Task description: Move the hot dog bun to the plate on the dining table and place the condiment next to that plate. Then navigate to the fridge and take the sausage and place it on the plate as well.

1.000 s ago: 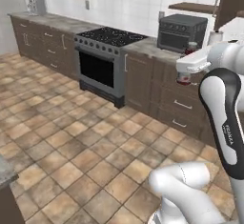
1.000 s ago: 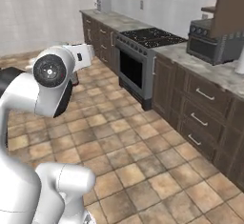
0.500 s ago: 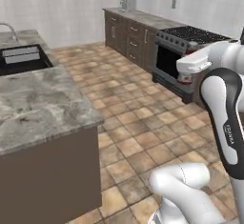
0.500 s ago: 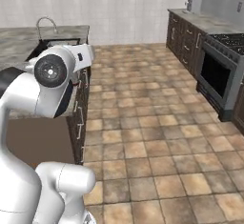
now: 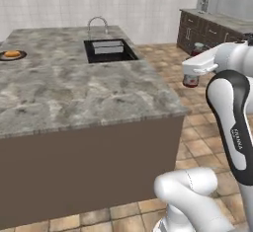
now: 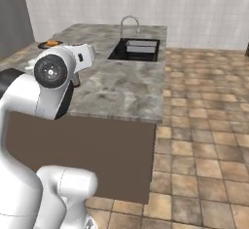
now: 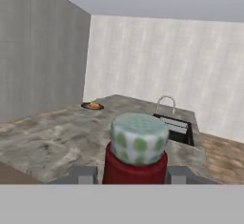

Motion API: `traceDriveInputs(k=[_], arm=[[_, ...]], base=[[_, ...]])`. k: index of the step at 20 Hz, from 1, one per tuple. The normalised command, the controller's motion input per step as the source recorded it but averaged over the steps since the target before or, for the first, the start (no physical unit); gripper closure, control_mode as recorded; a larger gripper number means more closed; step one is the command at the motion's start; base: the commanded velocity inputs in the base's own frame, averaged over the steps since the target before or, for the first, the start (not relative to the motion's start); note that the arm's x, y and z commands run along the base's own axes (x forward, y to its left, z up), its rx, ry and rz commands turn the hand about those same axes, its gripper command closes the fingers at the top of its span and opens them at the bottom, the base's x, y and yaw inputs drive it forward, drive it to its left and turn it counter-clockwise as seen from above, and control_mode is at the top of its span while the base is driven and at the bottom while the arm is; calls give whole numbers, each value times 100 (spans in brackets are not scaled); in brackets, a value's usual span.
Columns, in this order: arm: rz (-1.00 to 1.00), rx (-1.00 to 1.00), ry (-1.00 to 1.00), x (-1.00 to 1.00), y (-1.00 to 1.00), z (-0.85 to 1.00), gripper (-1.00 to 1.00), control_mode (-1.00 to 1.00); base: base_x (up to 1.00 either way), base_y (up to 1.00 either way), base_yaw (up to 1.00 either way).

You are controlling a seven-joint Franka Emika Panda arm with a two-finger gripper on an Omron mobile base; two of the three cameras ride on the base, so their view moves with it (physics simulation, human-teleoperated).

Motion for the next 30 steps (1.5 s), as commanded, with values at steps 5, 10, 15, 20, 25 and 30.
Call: traceDriveInputs(k=[5, 10, 15, 20, 25, 30], arm=[[0, 0, 0, 0, 0, 0, 100, 100], [0, 0, 0, 0, 0, 0, 100, 100], [0, 0, 0, 0, 0, 0, 100, 100], [0, 0, 0, 0, 0, 0, 100, 100], [0, 0, 0, 0, 0, 0, 100, 100], [0, 0, 0, 0, 0, 0, 100, 100]], base=[[-1, 100, 21], [0, 100, 5], [0, 100, 0], [0, 100, 0], [9, 100, 0], [13, 100, 0]])
